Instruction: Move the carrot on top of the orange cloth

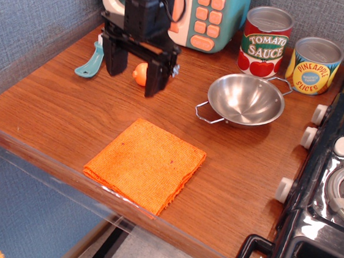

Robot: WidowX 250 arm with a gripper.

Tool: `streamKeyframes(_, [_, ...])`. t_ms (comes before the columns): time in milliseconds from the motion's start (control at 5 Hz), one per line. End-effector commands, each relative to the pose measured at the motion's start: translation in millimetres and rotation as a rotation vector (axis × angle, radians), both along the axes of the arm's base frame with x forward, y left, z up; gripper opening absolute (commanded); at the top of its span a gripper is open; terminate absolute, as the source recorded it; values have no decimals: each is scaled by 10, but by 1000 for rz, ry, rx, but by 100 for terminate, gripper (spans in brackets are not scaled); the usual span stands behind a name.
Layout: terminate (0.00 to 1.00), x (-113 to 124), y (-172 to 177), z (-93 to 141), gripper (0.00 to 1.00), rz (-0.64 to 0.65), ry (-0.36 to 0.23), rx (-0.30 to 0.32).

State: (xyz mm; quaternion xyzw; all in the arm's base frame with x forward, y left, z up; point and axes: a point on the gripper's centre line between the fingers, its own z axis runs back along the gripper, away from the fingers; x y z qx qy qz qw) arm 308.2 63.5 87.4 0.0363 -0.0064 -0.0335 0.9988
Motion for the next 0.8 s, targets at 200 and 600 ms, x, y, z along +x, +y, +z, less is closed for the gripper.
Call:
streamKeyframes(200, [0,635,418,79,100,88,-57,-1])
streamKeyframes(600, [0,760,364,-255,100,64,30,15])
